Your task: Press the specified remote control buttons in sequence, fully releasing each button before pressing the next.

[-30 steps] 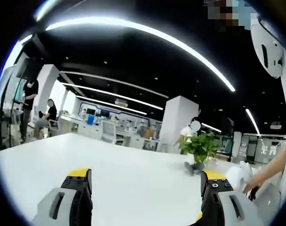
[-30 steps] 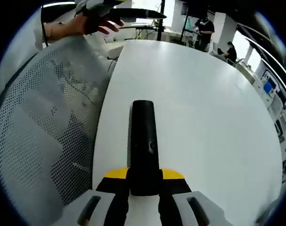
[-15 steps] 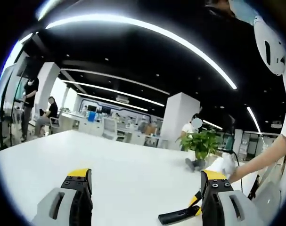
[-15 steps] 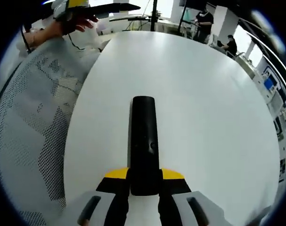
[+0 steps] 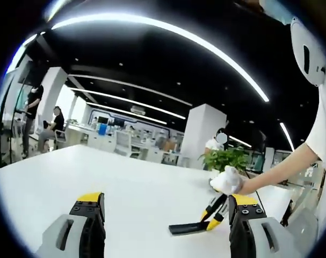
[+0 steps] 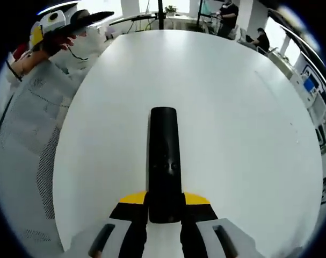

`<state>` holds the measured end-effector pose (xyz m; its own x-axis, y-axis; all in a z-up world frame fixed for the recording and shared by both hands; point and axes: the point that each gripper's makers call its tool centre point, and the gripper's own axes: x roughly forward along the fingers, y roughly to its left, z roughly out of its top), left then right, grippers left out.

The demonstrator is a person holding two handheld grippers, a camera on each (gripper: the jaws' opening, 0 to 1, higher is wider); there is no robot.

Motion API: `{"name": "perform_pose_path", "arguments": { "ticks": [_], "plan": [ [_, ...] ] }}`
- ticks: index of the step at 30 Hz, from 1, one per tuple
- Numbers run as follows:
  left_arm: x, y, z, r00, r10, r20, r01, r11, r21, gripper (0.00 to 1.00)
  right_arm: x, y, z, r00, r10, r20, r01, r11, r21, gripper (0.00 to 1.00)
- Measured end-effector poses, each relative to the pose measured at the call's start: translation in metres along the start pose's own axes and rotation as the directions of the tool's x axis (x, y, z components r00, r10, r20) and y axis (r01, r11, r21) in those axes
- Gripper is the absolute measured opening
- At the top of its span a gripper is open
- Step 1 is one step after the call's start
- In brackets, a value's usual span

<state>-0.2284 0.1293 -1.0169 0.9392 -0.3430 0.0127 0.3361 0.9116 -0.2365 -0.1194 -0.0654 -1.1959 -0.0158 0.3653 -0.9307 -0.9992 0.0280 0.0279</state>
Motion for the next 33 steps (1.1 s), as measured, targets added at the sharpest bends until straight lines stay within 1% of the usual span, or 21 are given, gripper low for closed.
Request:
{"name": "perform_pose_path", "arguments": {
  "ticks": [1,4,6,10,12,16,19,21,28,30,31,33],
  "plan": [
    [0.0,0.0,0.0,1.0,-0.001,-0.001,0.001,1.0,0.0,1.0,0.0,-0.006,0.0,1.0,0.008,-0.001,-0.008,1.0,0.014,0.2],
    [0.0,0.0,-0.001,1.0,0.0,-0.006,0.0,1.0,0.001,1.0,-0.001,-0.016,-0.001,1.0,0.005,-0.018,-0.004,1.0,0.003,0.2],
    [0.0,0.001,-0.002,1.0,0.002,-0.008,-0.002,1.0,0.001,1.0,-0.001,-0.025,-0.003,0.999,-0.006,-0.039,0.005,1.0,-0.025,0.2],
    [0.0,0.001,-0.003,1.0,0.003,-0.012,-0.003,1.0,-0.002,1.0,-0.003,-0.042,-0.006,0.998,-0.019,-0.061,0.018,1.0,-0.021,0.2],
    [0.001,0.001,-0.004,1.0,0.001,-0.019,-0.001,1.0,-0.004,1.0,-0.005,-0.059,-0.01,0.995,-0.054,-0.079,0.052,0.998,-0.024,0.2],
    [0.001,0.0,-0.007,0.999,0.003,-0.036,-0.002,1.0,0.008,1.0,-0.005,-0.076,-0.01,0.996,-0.062,-0.065,0.061,0.998,-0.015,0.2],
    [0.001,0.001,-0.008,0.999,0.005,-0.045,-0.004,1.0,0.016,1.0,-0.006,-0.081,-0.008,0.997,-0.059,-0.046,0.06,0.998,0.008,0.21],
    [0.001,0.001,-0.009,0.999,0.005,-0.048,-0.004,1.0,0.017,1.0,-0.006,-0.083,-0.009,0.997,-0.062,-0.043,0.062,0.998,0.007,0.21],
    [0.001,0.001,-0.01,0.998,0.01,-0.061,-0.009,1.0,0.027,1.0,-0.007,-0.083,-0.008,0.997,-0.077,-0.017,0.078,0.996,0.05,0.22],
    [0.001,0.001,-0.01,0.998,0.01,-0.063,-0.009,1.0,0.03,1.0,-0.011,-0.084,-0.007,0.994,-0.108,-0.002,0.107,0.991,0.084,0.28],
    [0.001,0.001,-0.011,0.998,0.01,-0.067,-0.008,1.0,0.03,1.0,-0.015,-0.083,-0.003,0.991,-0.125,0.035,0.121,0.987,0.109,0.31],
    [0.001,0.001,-0.012,0.997,0.009,-0.077,-0.006,1.0,0.029,0.97,-0.023,-0.082,-0.001,0.986,-0.157,0.062,0.148,0.981,0.127,0.34]
  ]
}}
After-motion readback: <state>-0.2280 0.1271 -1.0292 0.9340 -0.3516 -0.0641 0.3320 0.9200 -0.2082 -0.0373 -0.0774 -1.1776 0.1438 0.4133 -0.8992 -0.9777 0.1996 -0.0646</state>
